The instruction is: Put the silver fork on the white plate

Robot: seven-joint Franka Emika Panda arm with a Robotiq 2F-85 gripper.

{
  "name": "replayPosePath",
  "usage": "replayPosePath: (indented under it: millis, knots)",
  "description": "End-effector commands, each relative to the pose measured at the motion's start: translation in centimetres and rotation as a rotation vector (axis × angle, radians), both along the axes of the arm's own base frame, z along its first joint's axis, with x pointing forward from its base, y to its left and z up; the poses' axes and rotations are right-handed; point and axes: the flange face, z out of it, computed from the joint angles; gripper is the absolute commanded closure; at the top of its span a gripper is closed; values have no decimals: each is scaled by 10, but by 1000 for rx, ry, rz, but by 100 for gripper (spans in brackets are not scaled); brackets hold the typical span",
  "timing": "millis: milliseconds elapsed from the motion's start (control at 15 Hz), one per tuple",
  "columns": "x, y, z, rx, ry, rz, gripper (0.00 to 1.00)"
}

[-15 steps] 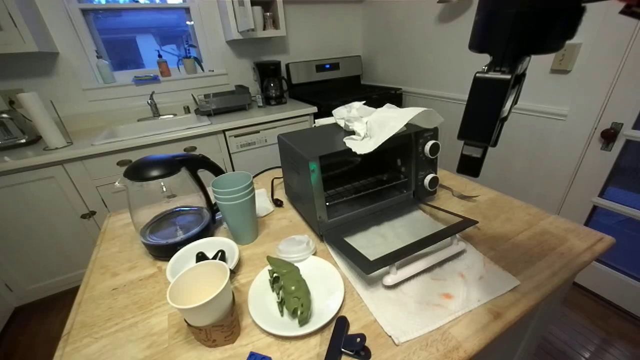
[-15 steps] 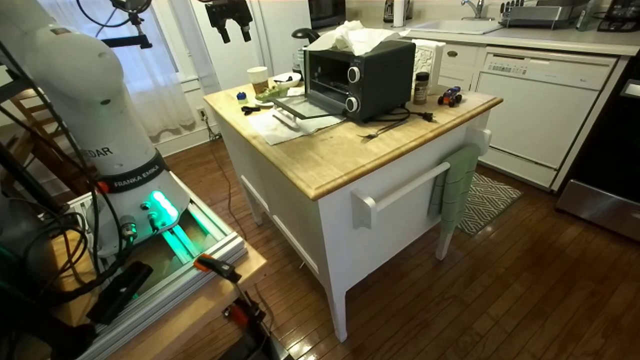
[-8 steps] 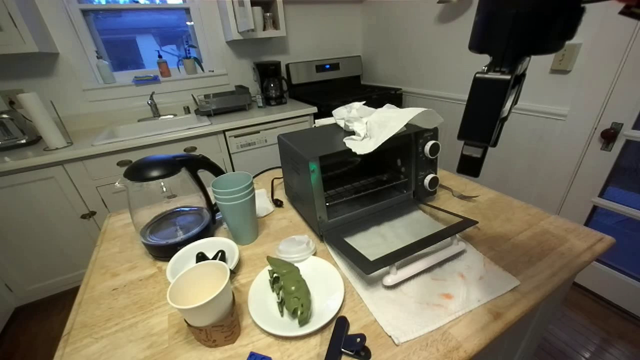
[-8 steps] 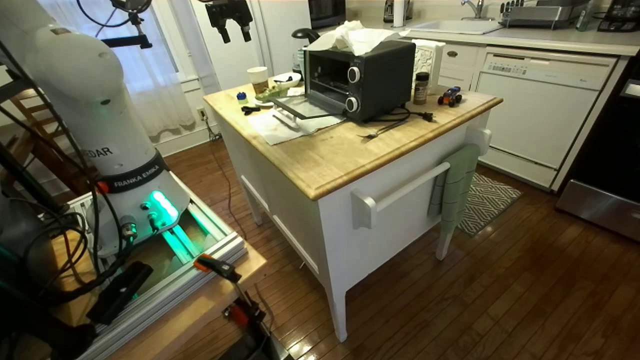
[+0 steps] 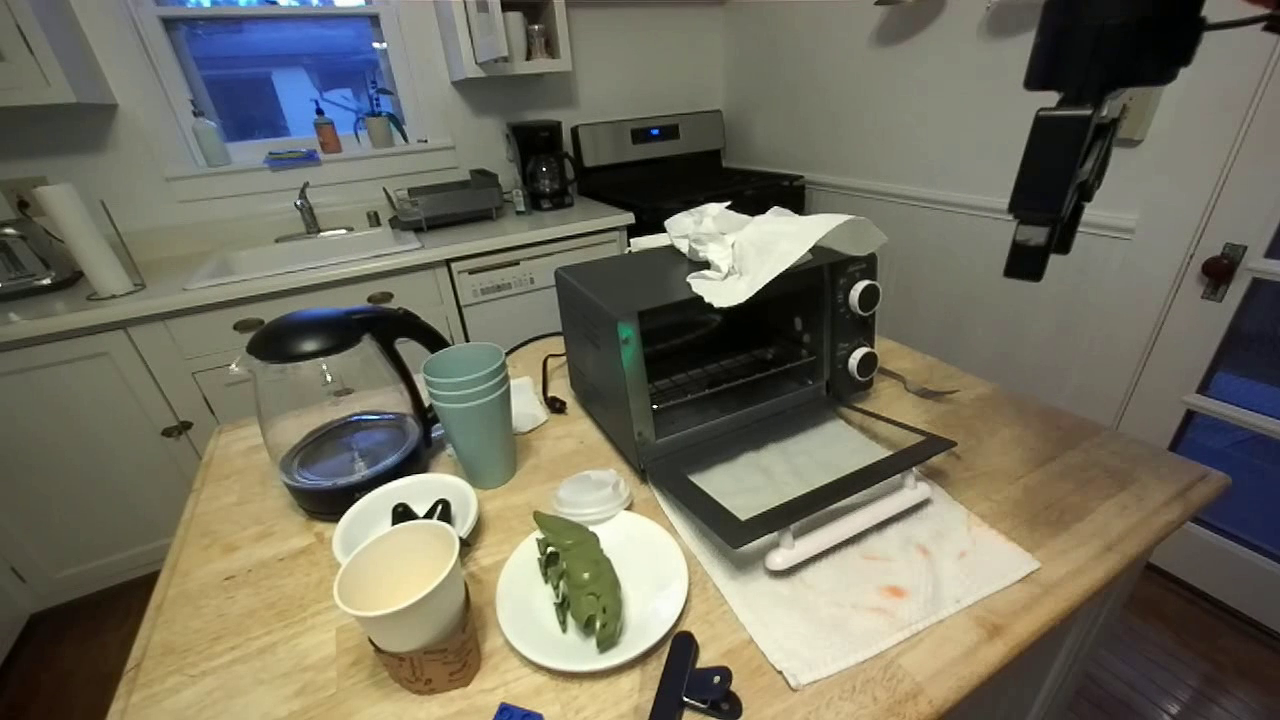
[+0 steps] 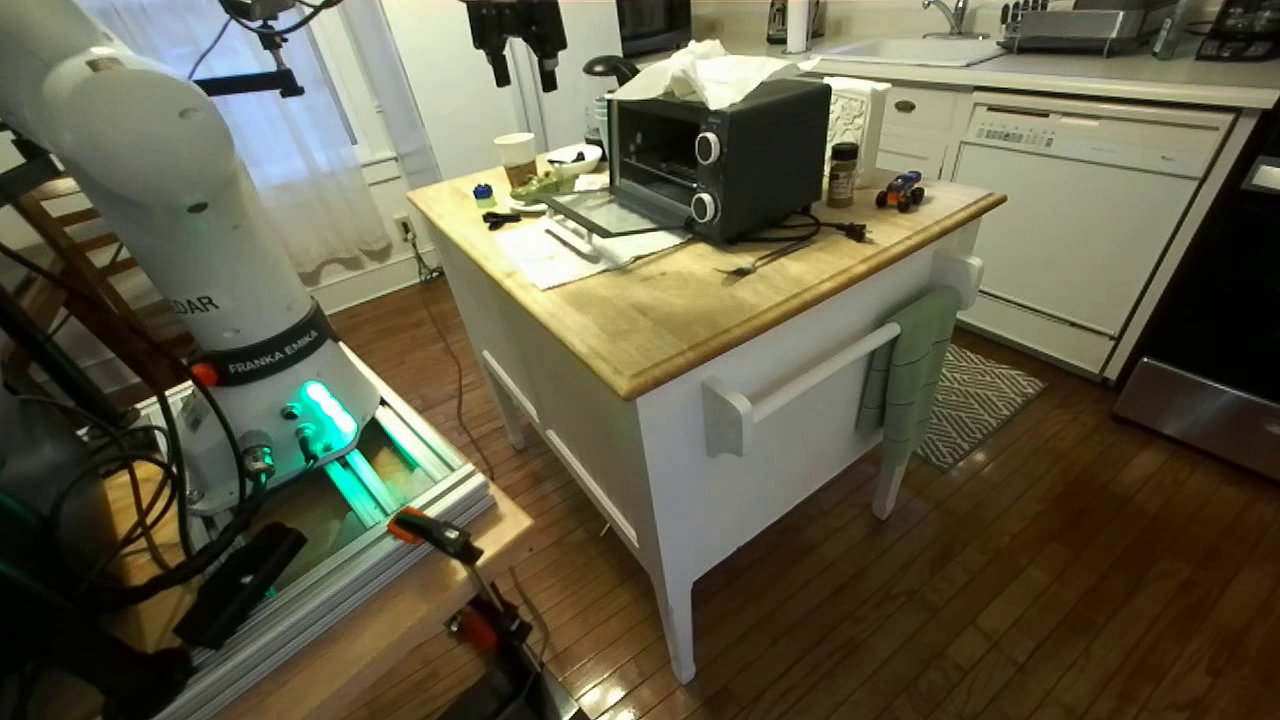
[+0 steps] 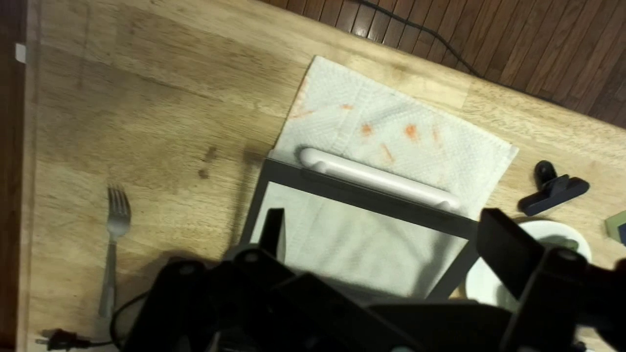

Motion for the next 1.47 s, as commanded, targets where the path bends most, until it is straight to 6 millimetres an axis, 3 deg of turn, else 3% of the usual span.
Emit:
replayPosePath:
  millis: [0,267,533,1200,1267,1333,1400]
  knots:
    - [-19,-67,6,30,23,-39,0]
    - [-23,-138,-11,34,15,-90,0]
    - [-9,-187,-39,-29,-21,-151,0]
    - [67,-233,-153,-177,-184,-266,0]
    - [73,-237,-162,-177,-192,-307,0]
    - [54,-224,-146,-154,-178,-257,0]
    - [60,-228,-156,-161,-180,-277,0]
